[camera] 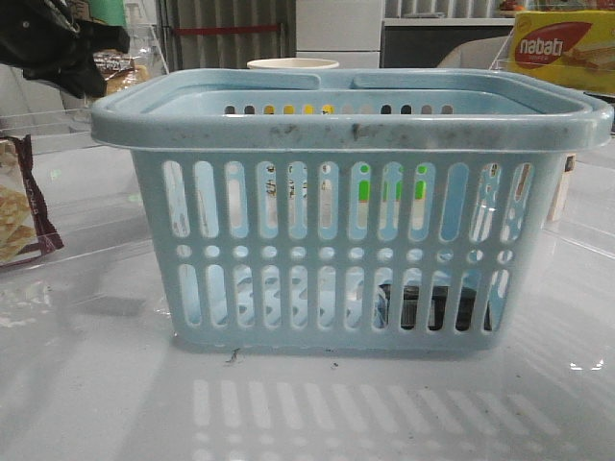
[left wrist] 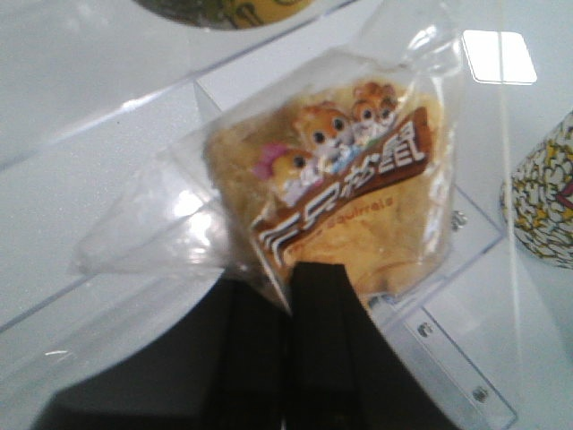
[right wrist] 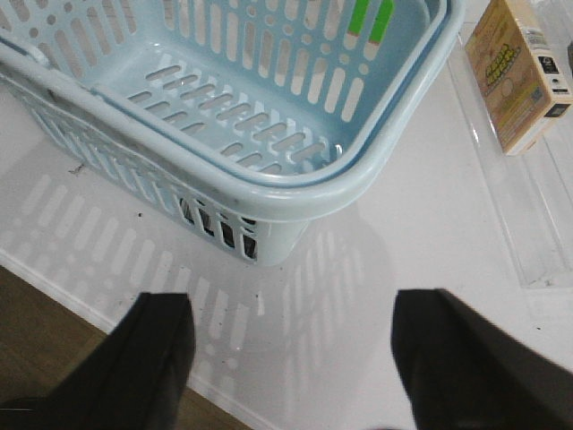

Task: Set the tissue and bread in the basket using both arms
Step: 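Reach the left gripper to the shelf and grasp the bagged bread bun, then carry the bread bun over the basket and open the left gripper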

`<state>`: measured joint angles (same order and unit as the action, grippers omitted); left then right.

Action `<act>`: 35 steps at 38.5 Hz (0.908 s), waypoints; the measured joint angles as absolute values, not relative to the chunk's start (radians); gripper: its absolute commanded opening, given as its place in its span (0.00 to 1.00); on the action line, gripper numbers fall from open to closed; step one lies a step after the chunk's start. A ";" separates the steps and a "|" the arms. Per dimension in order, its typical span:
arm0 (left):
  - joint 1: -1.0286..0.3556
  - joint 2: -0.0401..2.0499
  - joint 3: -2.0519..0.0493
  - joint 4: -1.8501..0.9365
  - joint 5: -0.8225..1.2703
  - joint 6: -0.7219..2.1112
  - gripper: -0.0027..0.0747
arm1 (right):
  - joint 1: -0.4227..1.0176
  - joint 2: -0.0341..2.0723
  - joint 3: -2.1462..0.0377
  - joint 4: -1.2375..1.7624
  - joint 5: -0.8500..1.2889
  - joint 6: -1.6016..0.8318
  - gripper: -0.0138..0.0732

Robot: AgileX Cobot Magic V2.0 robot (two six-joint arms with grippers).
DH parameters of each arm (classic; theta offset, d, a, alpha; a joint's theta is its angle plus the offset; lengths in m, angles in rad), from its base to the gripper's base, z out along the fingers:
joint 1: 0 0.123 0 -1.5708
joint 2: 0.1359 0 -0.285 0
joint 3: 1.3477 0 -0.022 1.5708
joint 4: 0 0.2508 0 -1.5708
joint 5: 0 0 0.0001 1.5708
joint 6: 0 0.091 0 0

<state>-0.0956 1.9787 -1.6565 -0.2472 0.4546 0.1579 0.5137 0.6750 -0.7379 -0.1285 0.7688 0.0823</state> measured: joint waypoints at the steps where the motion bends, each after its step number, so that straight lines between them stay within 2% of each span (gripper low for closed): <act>1: -0.096 1.957 -1.656 -0.247 0.473 0.158 0.15 | 0.514 0.675 -0.738 -0.128 0.769 0.082 0.81; 7: -0.096 1.764 -1.656 -0.244 0.564 0.170 0.15 | 0.514 0.675 -0.738 -0.128 0.769 0.082 0.81; 13: -0.132 1.560 -1.660 -0.237 0.728 0.298 0.15 | 0.514 0.675 -0.738 -0.128 0.769 0.082 0.81; 17: -0.170 1.493 -1.660 -0.237 0.801 0.319 0.15 | 0.514 0.675 -0.738 -0.128 0.769 0.082 0.81; 27: -0.341 1.388 -1.577 -0.237 0.855 0.336 0.15 | 0.514 0.675 -0.738 -0.128 0.769 0.082 0.81; 35: -0.492 1.391 -1.470 -0.237 0.843 0.338 0.15 | 0.514 0.675 -0.738 -0.128 0.769 0.082 0.81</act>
<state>-0.4925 1.3913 -1.4702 -0.2371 0.8432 0.3381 0.5137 0.6750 -0.7379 -0.1285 0.7688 0.0823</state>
